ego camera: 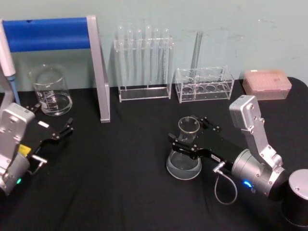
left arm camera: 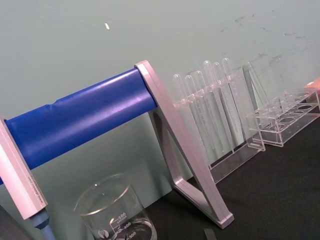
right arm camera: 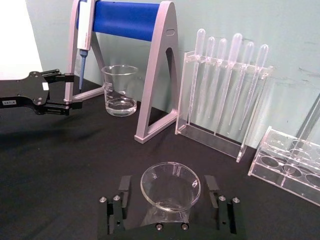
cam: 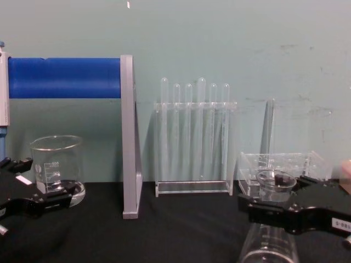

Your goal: Grasp the erlenmeyer flask with one hand, shake it three times, then place it back.

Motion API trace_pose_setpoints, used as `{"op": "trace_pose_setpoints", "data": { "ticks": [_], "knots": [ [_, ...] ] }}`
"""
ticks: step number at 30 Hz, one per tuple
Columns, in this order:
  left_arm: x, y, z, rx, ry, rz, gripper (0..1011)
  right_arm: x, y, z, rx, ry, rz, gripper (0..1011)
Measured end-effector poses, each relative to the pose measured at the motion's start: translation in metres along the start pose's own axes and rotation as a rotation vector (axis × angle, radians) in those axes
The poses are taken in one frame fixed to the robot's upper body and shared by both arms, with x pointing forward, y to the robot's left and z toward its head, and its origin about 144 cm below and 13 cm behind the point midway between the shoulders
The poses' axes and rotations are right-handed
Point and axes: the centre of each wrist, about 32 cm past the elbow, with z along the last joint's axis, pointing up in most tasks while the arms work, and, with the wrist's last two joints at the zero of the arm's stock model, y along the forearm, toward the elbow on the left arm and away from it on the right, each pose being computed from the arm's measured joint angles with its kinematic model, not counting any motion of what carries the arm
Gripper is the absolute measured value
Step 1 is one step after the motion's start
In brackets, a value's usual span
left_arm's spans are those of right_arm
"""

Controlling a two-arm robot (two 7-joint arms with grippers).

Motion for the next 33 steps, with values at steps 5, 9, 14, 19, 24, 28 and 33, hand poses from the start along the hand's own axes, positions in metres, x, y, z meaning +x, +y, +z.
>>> {"op": "trace_pose_setpoints", "data": {
  "ticks": [5,9,14,19,24,28,33],
  "knots": [
    [0.000,0.000,0.000,0.000,0.000,0.000,1001,0.000,0.000,0.000,0.000,0.000,0.000,1003],
    [0.000,0.000,0.000,0.000,0.000,0.000,1001,0.000,0.000,0.000,0.000,0.000,0.000,1002],
    [0.000,0.000,0.000,0.000,0.000,0.000,1001,0.000,0.000,0.000,0.000,0.000,0.000,1003],
    [0.000,0.000,0.000,0.000,0.000,0.000,1001,0.002,-0.004,-0.001,-0.002,0.011,0.006,1003],
    [0.000,0.000,0.000,0.000,0.000,0.000,1001,0.004,-0.011,-0.003,-0.005,0.019,0.020,1002],
    [0.000,0.000,0.000,0.000,0.000,0.000,1001,0.006,-0.022,-0.004,-0.008,0.026,0.040,1003],
    [0.000,0.000,0.000,0.000,0.000,0.000,1001,0.009,-0.033,-0.006,-0.012,0.032,0.061,1002]
  ]
}}
